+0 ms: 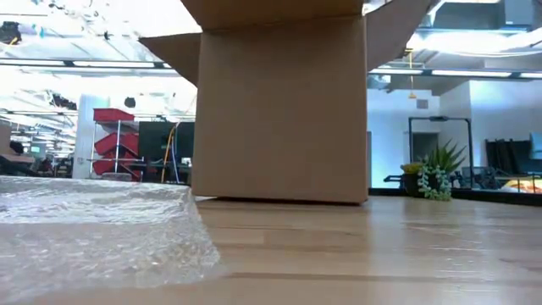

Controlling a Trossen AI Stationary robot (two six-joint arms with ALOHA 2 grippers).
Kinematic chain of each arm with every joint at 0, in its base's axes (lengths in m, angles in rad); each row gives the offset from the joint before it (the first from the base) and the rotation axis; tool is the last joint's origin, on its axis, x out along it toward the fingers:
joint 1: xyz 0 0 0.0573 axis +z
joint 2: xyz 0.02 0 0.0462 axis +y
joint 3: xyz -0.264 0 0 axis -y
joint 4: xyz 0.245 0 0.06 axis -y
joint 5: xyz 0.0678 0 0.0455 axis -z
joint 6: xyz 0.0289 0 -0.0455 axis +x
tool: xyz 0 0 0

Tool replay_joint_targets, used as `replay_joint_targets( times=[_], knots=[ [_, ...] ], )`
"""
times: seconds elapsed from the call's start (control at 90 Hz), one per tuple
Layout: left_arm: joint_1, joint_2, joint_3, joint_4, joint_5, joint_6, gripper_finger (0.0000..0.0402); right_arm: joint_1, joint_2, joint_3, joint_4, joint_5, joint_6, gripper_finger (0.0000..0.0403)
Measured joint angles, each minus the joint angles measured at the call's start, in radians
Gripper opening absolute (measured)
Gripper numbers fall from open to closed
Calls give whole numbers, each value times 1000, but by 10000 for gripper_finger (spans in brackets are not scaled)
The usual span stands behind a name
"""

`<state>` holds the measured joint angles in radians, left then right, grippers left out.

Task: Wrap mug
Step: Prepare the transparent bubble wrap

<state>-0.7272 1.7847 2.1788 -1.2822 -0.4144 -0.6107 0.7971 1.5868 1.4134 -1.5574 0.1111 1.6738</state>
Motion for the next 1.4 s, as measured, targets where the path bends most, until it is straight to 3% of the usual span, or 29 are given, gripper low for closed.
replay_joint_targets(
  times=[0.244,0.422,0.533,0.656,0.733,0.778,0.944,1.089,1.2,1.4],
  knots=[
    [-56,0,0,-1,17,-86,208,-73,-112,-299,205,-88,-29,214],
    [-87,0,0,-2,6,-165,208,-109,-129,-425,319,-112,-74,196],
    [-100,0,0,-11,2,-206,208,-120,-127,-462,402,-129,-118,158],
    [-119,0,-4,-67,3,-286,208,-118,-125,-479,455,-132,-117,83],
    [-130,0,-29,-118,27,-371,205,-108,-125,-473,484,-133,-115,27],
    [-139,0,-56,-139,43,-410,200,-100,-124,-457,501,-131,-114,15],
    [-158,0,-236,-101,109,-476,159,-50,-124,-366,541,-88,-50,9],
    [-155,-1,-440,44,230,-441,111,10,-102,-260,624,50,24,6],
    [-148,-1,-584,180,251,-407,80,45,-33,-177,659,105,28,6],
    [-136,-29,-780,372,231,-346,80,77,143,-5,662,97,45,5]
  ],
)
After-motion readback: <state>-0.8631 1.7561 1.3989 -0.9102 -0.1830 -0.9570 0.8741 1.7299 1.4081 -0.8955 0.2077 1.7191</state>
